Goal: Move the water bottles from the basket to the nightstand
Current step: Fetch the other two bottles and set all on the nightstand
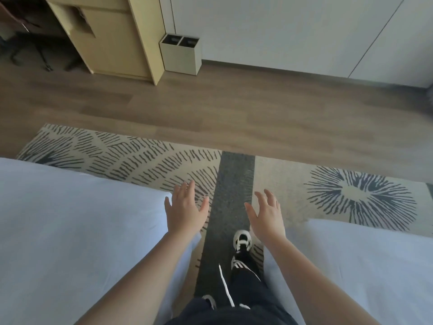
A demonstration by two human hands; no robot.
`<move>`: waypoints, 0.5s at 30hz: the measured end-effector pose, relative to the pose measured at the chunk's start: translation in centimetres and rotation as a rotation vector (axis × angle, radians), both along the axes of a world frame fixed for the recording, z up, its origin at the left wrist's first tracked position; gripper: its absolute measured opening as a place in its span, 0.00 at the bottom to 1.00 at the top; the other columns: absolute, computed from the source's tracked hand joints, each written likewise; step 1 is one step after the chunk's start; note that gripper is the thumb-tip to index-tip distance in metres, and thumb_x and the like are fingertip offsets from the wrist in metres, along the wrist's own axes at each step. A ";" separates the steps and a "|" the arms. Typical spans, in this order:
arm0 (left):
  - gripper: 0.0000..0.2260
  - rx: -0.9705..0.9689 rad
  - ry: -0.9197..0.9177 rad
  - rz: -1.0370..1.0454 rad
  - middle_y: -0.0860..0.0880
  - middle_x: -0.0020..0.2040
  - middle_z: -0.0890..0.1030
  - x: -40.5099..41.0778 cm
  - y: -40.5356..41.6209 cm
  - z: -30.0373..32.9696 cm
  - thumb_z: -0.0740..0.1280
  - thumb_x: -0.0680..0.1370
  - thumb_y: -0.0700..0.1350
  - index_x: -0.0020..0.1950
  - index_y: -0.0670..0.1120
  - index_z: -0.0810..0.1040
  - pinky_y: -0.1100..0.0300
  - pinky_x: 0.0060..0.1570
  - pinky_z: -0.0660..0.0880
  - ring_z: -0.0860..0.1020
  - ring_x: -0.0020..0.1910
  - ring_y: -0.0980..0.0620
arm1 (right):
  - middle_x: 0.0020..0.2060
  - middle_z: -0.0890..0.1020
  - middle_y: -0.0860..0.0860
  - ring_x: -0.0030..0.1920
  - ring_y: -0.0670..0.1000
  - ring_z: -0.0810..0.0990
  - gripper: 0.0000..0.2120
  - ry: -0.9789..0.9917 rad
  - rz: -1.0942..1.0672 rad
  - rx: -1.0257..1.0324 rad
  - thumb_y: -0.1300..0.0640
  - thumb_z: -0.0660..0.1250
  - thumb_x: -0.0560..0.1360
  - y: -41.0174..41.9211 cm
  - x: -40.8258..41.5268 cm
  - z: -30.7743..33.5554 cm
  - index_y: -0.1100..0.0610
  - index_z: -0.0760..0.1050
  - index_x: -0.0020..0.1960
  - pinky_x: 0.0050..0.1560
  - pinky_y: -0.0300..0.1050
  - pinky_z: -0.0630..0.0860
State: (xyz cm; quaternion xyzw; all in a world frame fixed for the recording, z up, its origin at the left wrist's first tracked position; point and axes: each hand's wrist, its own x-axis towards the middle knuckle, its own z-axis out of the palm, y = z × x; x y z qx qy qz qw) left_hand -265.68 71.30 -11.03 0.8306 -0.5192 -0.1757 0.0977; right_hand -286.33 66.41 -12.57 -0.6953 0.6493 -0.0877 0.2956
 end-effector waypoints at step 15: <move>0.29 -0.005 -0.015 0.290 0.47 0.79 0.57 9.0 -29.8 0.6 0.53 0.80 0.61 0.79 0.51 0.54 0.42 0.73 0.52 0.52 0.77 0.47 | 0.75 0.59 0.54 0.76 0.56 0.52 0.26 -0.006 0.303 -0.056 0.43 0.56 0.79 -36.9 12.1 0.1 0.53 0.62 0.74 0.74 0.55 0.56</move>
